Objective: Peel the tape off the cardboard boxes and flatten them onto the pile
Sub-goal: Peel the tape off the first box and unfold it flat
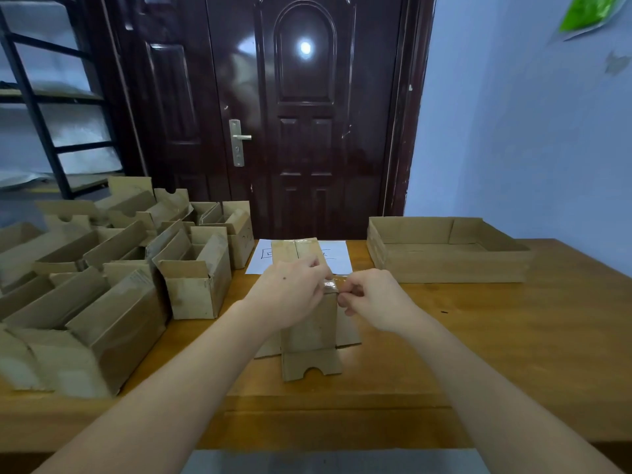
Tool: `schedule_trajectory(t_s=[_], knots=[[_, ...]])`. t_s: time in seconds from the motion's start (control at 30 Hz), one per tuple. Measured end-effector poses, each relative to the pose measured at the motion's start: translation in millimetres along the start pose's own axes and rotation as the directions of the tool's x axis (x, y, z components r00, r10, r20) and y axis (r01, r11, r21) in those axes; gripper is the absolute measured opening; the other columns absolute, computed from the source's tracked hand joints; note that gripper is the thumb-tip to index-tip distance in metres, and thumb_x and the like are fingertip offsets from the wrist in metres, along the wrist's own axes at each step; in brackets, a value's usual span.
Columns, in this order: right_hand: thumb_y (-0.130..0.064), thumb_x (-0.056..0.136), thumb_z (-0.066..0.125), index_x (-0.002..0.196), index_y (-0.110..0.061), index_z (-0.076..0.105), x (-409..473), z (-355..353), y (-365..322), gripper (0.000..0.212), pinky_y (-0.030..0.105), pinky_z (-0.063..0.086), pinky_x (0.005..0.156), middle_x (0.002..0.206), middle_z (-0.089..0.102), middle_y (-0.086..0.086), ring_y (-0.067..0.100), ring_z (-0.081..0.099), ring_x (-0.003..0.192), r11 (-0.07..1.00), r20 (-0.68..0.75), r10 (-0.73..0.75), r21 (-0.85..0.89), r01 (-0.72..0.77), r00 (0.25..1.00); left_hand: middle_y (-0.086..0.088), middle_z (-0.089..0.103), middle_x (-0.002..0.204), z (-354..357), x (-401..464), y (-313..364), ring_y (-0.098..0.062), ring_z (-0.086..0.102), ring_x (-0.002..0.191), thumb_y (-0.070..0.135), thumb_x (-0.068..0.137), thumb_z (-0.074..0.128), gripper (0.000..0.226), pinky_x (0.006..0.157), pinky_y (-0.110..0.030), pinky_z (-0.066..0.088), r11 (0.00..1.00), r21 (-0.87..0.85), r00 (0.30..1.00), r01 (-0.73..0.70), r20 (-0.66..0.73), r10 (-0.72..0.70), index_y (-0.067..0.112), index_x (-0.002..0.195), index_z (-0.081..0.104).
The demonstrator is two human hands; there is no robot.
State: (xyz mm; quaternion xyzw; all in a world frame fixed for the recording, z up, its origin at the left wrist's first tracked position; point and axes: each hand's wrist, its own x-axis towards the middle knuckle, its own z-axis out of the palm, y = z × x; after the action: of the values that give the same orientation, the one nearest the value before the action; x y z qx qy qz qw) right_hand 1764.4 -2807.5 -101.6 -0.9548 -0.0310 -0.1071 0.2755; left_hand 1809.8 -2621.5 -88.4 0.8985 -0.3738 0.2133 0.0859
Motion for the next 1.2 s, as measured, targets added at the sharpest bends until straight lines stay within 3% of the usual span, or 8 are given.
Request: schedule_trajectory(t_s=[0.23,0.33,0.4,0.53,0.8,1.03,1.13,1.2], knots=[[-0.015,0.089,0.068,0.086,-0.017,0.07,3.8,3.1,2.2,0.004,0.036,0.058,0.074,0.083,0.07,-0.002,0.015,0.064,0.078,0.999,-0.053,-0.036,-0.014,0.035,0.998,0.007,0.056,0.109,6.2,-2.7,1.0,-0.01,0.052,0.079,0.031,0.107,0.046,0.02,0.066,-0.02,0.042,0.999,0.045,1.0,-0.004,-0.02,0.005,0.028,0.12,0.061],[-0.008,0.087,0.065,0.076,-0.012,0.058,6.4,9.3,7.0,0.013,0.043,0.052,0.062,0.069,0.06,0.002,0.025,0.057,0.067,0.968,-0.109,-0.214,-0.155,0.196,0.971,0.007,0.058,0.107,7.9,-3.6,1.0,-0.013,0.058,0.083,0.031,0.107,0.045,0.018,0.071,-0.027,0.052,0.998,0.065,0.999,0.001,-0.037,0.002,0.028,0.116,0.06],[-0.005,0.088,0.063,0.075,-0.015,0.049,6.9,13.2,5.8,0.022,0.035,0.043,0.054,0.065,0.05,-0.002,0.023,0.05,0.061,0.89,-0.108,-0.344,-0.353,0.288,0.933,0.007,0.059,0.108,8.7,-4.2,2.1,-0.014,0.059,0.088,0.03,0.107,0.044,0.019,0.073,-0.028,0.054,0.998,0.069,0.999,0.007,-0.041,-0.004,0.027,0.117,0.06],[0.001,0.078,0.081,0.088,-0.015,0.061,4.9,23.2,11.0,0.028,0.022,0.04,0.04,0.071,0.058,0.0,0.014,0.047,0.049,0.788,-0.159,-0.501,-0.49,0.373,0.85,0.007,0.061,0.112,10.4,-6.2,3.5,-0.013,0.061,0.095,0.031,0.108,0.044,0.02,0.077,-0.026,0.055,0.999,0.047,0.999,0.024,-0.049,-0.022,0.027,0.119,0.061],[0.005,0.081,0.079,0.087,-0.007,0.06,8.8,21.8,22.8,0.023,0.03,0.049,0.04,0.081,0.06,0.007,0.017,0.052,0.053,0.748,-0.278,-0.621,-0.489,0.448,0.733,0.008,0.06,0.107,12.3,-8.6,3.7,-0.01,0.056,0.088,0.03,0.108,0.043,0.02,0.071,-0.023,0.047,0.999,0.023,0.995,0.042,-0.091,-0.039,0.027,0.117,0.061],[0.001,0.077,0.083,0.087,-0.004,0.065,7.1,20.8,24.7,0.021,0.014,0.042,0.053,0.085,0.068,0.008,0.015,0.059,0.058,0.671,-0.308,-0.72,-0.535,0.513,0.621,0.008,0.06,0.104,12.2,-8.9,4.1,-0.013,0.06,0.087,0.03,0.108,0.043,0.018,0.076,-0.03,0.057,0.998,0.002,0.995,0.065,-0.08,-0.064,0.026,0.114,0.059],[0.002,0.078,0.081,0.084,-0.006,0.064,4.9,21.2,23.1,0.02,0.012,0.044,0.055,0.082,0.066,0.006,0.013,0.058,0.059,0.698,-0.322,-0.701,-0.492,0.521,0.636,0.008,0.059,0.103,14.6,-9.4,2.9,-0.013,0.059,0.085,0.03,0.108,0.043,0.016,0.075,-0.031,0.057,0.997,-0.002,0.995,0.071,-0.076,-0.071,0.026,0.113,0.058],[0.0,0.083,0.077,0.081,-0.011,0.059,-0.2,21.5,19.8,0.021,0.022,0.055,0.055,0.078,0.061,0.001,0.012,0.058,0.061,0.824,-0.382,-0.562,-0.339,0.454,0.734,0.008,0.06,0.102,17.2,-11.2,1.6,-0.013,0.06,0.084,0.03,0.108,0.043,0.016,0.073,-0.032,0.058,0.997,-0.011,0.993,0.07,-0.09,-0.071,0.025,0.111,0.058]])
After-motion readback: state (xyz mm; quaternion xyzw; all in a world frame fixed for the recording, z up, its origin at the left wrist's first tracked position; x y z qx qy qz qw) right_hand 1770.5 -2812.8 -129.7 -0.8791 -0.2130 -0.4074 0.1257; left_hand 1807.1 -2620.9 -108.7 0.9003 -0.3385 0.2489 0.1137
